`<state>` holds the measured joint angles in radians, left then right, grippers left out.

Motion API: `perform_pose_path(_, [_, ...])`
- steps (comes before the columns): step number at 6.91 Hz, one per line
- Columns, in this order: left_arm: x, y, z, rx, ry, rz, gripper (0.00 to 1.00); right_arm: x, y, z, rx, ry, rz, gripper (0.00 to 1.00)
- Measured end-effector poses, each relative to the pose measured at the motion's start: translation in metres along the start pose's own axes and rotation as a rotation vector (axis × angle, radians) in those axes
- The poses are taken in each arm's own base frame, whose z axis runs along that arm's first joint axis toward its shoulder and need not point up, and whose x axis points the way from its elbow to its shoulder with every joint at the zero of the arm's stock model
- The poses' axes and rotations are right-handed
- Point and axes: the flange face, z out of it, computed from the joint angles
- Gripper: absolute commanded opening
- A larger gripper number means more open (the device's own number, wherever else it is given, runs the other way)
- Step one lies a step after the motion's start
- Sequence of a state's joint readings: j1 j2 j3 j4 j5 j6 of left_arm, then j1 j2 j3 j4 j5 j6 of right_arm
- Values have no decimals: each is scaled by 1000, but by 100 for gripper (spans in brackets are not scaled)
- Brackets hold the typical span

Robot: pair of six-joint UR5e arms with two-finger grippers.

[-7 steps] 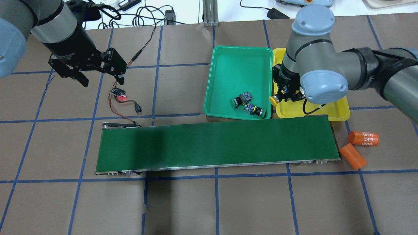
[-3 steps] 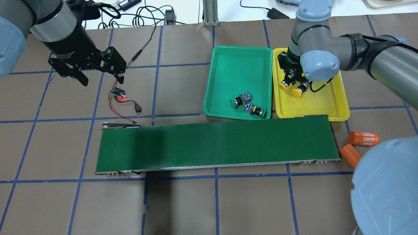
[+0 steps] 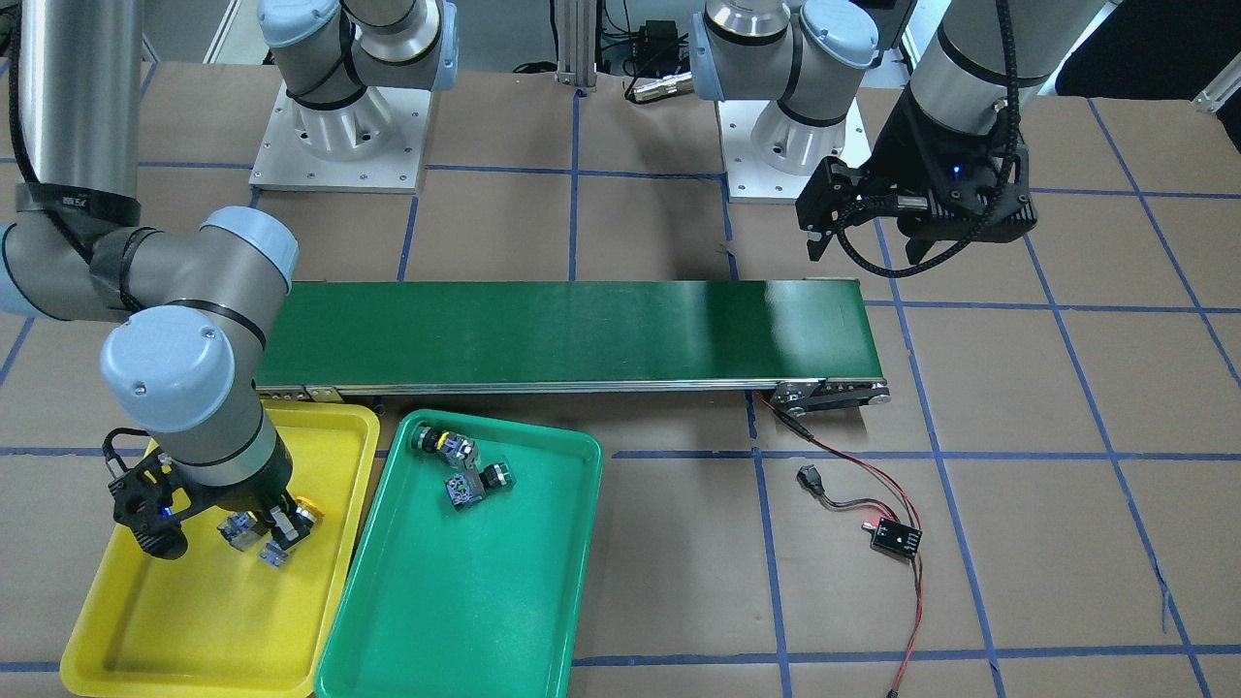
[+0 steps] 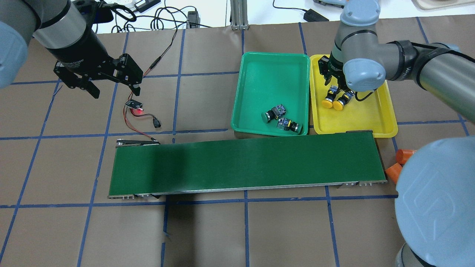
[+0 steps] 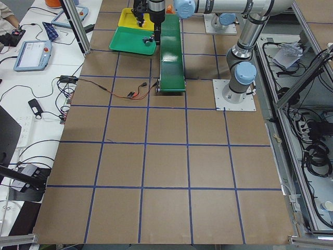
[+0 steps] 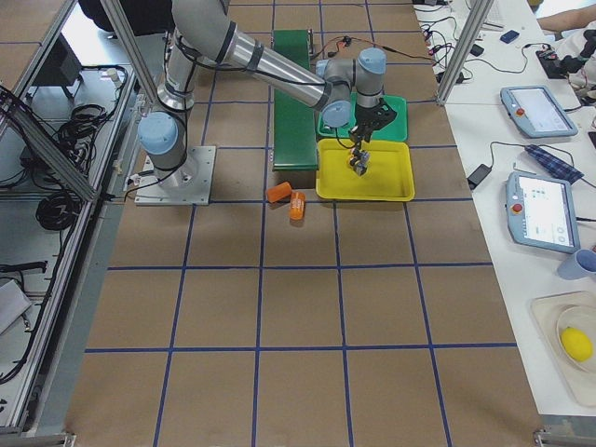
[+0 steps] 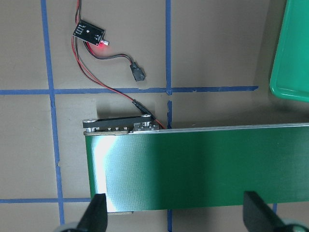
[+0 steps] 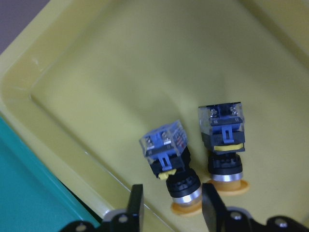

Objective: Sort buttons by color to trays

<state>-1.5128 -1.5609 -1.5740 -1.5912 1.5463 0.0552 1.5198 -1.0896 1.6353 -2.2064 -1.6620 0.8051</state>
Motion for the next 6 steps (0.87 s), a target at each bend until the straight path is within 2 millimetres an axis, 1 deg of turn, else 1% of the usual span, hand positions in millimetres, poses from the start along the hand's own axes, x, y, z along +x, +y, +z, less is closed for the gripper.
perform_pose_path(1, [0,0,0,1,0,0,100,0,-1,-3,2,-6,-3,100])
perform_pose_path(2, [0,1,0,1,0,0,100,3,0,-15,6,-18,-11,100])
perform_pose_path(3, [0,1,0,1,0,0,100,8,8,-39,13,-33,-28,100])
perform_pose_path(4, [0,1,0,1,0,0,100,14,24,-72,21,-60,-63,98])
perform_pose_path(5, [0,1,-1,0,0,0,100,19,42,-103,25,-94,-117,100])
perform_pose_path(6, [0,1,0,0,0,0,100,24,63,-121,5,-101,-188,100])
